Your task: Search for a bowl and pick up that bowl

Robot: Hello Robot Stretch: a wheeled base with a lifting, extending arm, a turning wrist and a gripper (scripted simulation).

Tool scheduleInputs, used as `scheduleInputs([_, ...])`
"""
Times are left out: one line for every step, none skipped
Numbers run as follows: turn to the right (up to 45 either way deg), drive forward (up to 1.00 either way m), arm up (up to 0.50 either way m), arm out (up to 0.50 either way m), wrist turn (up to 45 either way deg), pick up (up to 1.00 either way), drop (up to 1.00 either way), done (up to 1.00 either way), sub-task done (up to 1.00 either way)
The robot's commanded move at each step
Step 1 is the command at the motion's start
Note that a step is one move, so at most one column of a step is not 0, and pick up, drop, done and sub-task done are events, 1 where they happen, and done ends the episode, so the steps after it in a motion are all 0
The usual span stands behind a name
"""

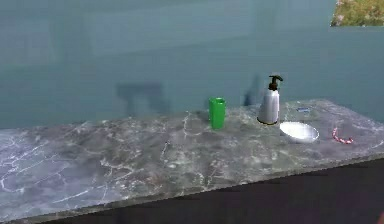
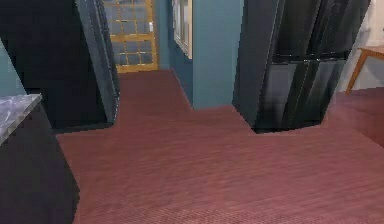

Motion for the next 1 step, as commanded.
scheduleInputs([45.0,0.0,0.0,0.0,0.0,0.0,0.0,0.0,0.0])
